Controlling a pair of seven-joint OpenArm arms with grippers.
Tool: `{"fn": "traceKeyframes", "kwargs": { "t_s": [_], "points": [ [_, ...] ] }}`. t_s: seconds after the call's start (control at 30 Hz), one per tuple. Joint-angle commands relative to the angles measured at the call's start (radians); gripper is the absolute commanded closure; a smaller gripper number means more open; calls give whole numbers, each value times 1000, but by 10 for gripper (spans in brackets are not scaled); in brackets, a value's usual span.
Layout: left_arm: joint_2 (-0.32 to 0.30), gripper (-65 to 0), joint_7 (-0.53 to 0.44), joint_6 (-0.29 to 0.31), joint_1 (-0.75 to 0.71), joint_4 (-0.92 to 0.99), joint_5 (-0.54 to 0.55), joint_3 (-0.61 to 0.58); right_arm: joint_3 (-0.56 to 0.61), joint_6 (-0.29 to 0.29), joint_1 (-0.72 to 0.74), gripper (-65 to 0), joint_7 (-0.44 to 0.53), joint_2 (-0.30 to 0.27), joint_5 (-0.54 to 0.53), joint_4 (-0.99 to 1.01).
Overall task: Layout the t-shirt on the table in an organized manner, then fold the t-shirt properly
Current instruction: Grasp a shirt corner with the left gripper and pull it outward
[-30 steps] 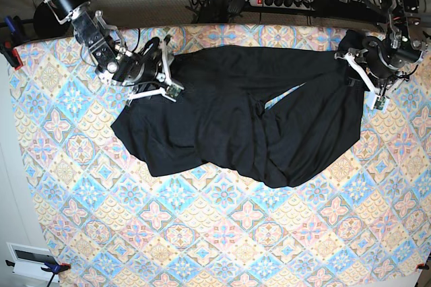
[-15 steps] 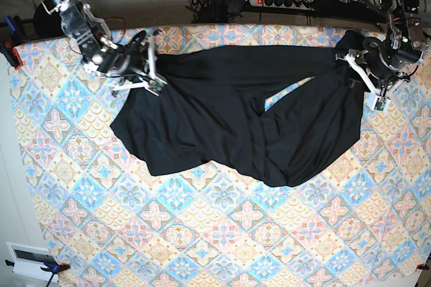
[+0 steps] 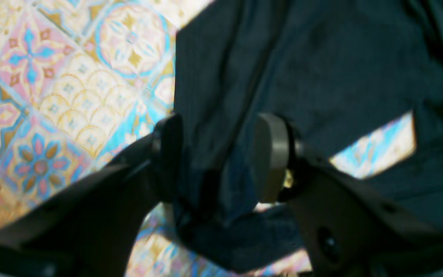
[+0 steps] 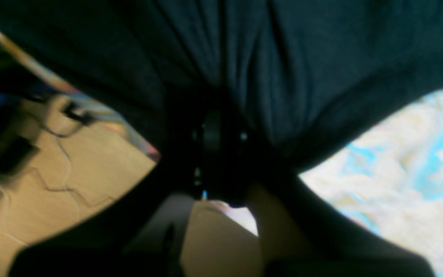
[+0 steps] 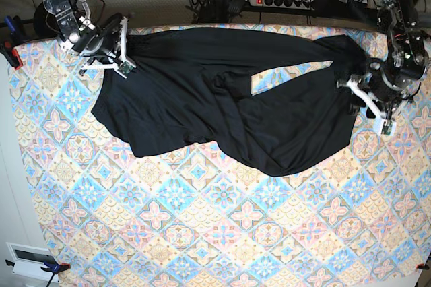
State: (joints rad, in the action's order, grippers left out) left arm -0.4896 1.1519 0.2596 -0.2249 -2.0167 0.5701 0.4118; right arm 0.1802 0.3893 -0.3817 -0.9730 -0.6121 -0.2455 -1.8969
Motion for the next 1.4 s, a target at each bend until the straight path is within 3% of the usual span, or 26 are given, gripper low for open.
{"fn": "traceKeyframes", "kwargs": {
  "t_s": [0.0,0.1,0.3,0.43,0.53,0.67,0.83,0.97,1.07,1.17,1.37],
  "points": [
    [-17,-294,-22,0,28,0,6,6,-9,-3,3,-17,-13,-18,38,-13],
    [1,-295,-23,0,114,106,6,2,-18,-3,3,-60,-8,-16,116,-34],
    [38,-295,-26,0,304,423,8,0,-112,-3,3,-169,21,27,127,-86],
    [59,-296,-48,0,401,595,8,0,-130,-3,3,-177,27,36,127,-86],
    [81,-297,-158,0,430,687,-35,-8,-127,-3,10,-178,27,65,127,-86],
    [95,-297,-244,0,477,805,-134,-106,-129,-3,10,-179,27,97,127,-86],
    [114,-297,-332,0,525,946,-161,-210,-127,-3,36,-179,29,97,127,-86],
    [116,-291,-349,0,563,1046,-157,-293,-127,-3,37,-179,29,97,127,-86],
    [116,-205,-355,2,598,1068,-154,-325,-130,-3,62,-178,29,97,127,-86],
    [116,-5,-430,-1,652,1068,-158,-319,-135,-3,76,-178,29,97,127,-86],
    [110,0,-451,-41,803,1066,-152,-319,-129,-3,115,-177,29,100,125,-88]
  ]
}}
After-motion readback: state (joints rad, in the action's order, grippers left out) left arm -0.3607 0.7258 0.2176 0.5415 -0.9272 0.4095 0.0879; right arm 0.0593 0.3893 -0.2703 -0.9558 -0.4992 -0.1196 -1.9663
